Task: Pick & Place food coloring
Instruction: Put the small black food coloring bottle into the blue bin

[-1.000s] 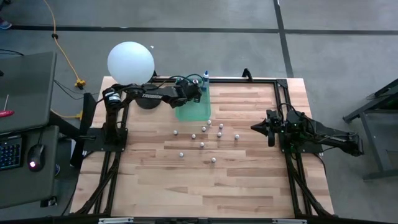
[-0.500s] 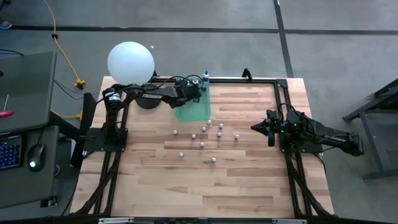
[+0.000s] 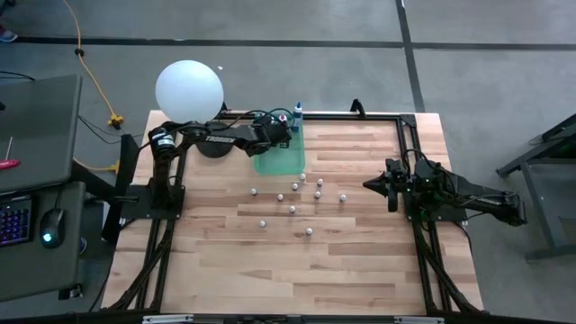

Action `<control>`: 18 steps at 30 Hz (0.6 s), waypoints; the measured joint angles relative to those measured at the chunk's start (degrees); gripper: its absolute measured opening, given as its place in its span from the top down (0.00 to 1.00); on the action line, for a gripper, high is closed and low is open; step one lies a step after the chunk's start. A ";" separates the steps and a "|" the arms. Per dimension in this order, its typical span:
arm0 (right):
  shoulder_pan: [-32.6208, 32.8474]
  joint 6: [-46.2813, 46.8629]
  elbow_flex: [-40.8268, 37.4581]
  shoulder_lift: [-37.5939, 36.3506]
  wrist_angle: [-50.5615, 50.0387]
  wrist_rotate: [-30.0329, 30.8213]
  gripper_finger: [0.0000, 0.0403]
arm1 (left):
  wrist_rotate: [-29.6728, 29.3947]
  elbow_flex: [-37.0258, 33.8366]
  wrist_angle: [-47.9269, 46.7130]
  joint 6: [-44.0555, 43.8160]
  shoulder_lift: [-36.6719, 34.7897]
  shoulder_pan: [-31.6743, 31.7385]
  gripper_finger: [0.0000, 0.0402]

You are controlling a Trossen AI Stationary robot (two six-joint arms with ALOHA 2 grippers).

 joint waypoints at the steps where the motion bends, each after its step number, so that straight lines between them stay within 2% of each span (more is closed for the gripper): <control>1: 0.01 0.03 0.00 0.00 0.00 0.00 1.00 | 0.00 0.00 -0.01 0.00 0.00 0.00 0.70; 18: 0.00 0.01 0.00 -0.02 0.00 0.00 1.00 | 0.06 0.00 3.17 4.71 0.00 -0.11 0.69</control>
